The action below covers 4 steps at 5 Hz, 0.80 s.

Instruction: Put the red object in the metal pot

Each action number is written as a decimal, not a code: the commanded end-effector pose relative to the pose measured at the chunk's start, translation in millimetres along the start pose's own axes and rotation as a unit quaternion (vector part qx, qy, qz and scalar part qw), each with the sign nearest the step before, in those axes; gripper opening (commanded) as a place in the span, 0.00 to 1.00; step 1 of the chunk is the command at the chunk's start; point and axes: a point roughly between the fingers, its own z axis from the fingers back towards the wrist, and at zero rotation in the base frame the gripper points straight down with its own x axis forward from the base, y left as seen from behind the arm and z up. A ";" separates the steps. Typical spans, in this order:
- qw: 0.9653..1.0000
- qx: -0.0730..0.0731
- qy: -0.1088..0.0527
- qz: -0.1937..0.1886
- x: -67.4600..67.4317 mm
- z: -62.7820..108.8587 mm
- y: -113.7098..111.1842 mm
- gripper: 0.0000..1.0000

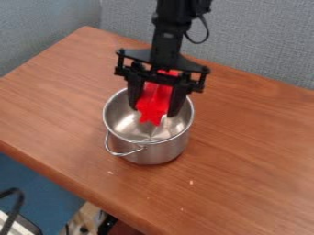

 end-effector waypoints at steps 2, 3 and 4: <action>1.000 -0.004 -0.006 0.010 7.4 1.9 6.9 1.00; 1.000 -0.004 -0.005 0.010 7.9 1.3 6.8 1.00; 1.000 -0.005 -0.004 0.011 8.5 0.3 6.6 1.00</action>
